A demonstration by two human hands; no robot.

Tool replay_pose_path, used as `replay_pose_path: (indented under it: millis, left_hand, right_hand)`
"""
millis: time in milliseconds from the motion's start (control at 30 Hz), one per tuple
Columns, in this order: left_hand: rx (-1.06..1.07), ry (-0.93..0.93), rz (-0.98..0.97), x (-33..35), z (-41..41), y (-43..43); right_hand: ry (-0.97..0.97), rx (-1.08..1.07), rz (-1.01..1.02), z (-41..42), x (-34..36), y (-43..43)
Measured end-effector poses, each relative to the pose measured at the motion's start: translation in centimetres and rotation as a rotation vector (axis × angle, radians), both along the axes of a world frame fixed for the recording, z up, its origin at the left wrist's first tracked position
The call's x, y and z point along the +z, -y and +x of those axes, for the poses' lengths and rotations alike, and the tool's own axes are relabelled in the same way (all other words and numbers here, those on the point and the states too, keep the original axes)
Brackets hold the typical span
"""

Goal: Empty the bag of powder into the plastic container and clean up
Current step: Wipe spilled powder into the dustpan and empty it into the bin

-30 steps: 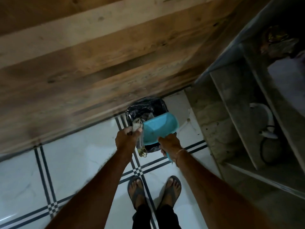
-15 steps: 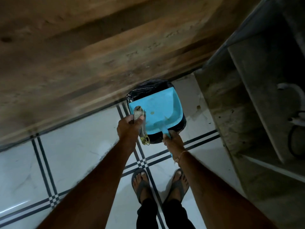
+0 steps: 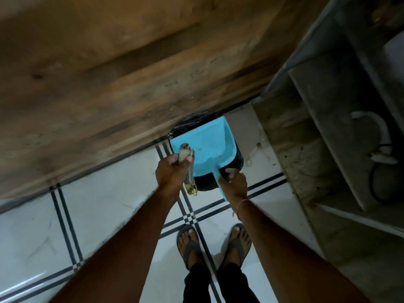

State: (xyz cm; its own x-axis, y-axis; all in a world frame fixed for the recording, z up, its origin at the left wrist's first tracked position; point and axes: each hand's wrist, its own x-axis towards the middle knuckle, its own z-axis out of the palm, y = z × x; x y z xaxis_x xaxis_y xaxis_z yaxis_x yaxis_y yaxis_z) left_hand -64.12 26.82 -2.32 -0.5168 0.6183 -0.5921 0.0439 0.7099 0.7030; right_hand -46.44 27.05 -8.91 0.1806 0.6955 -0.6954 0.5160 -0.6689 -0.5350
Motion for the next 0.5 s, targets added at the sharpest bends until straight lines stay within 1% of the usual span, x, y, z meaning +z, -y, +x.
replay_pose_path:
  millis: [67, 100, 133, 167, 200, 233, 300, 367, 433, 467, 500]
  left_hand:
    - [-0.083, -0.037, 0.017, 4.0, 1.1, -0.1]
    - [-0.158, -0.067, 0.026, 6.2, 2.0, -0.2]
    - [-0.246, -0.092, 0.027, 8.5, 3.0, -0.1]
    - [-0.339, -0.117, 0.010, 10.7, 4.2, 0.0]
    - [-0.439, -0.136, 0.010, 13.2, 5.3, 0.2]
    - [-0.538, -0.144, 0.022, 15.9, 6.3, 0.5]
    - [-0.712, -0.128, 0.103, 20.8, 7.8, 1.2]
    - [-0.808, -0.161, 0.156, 24.6, 8.8, 1.4]
    - [-0.756, -0.172, 0.187, 29.0, 10.3, 1.1]
    - [-0.683, -0.132, 0.175, 31.4, 11.2, 1.0]
    - [-0.600, -0.045, 0.138, 34.1, 12.3, 0.8]
  right_hand:
    - [-0.422, -0.203, -0.020, 0.1, 6.1, -0.2]
    - [-0.616, -0.246, -0.053, 0.1, 9.6, -0.2]
    - [-0.752, -0.237, -0.082, 0.4, 13.0, -0.2]
    - [-0.838, -0.214, -0.092, 0.8, 16.2, 0.0]
    - [-0.877, -0.208, -0.091, 1.3, 19.0, 0.3]
    - [-0.886, -0.244, -0.099, 1.9, 22.0, 0.6]
    - [-0.863, -0.320, -0.094, 3.9, 27.1, 1.4]
    - [-0.832, -0.357, -0.082, 5.7, 31.7, 2.0]
    - [-0.850, -0.404, -0.047, 8.0, 36.1, 2.6]
    - [-0.855, -0.428, -0.032, 9.0, 38.5, 2.8]
    - [-0.875, -0.453, -0.011, 9.9, 41.0, 2.9]
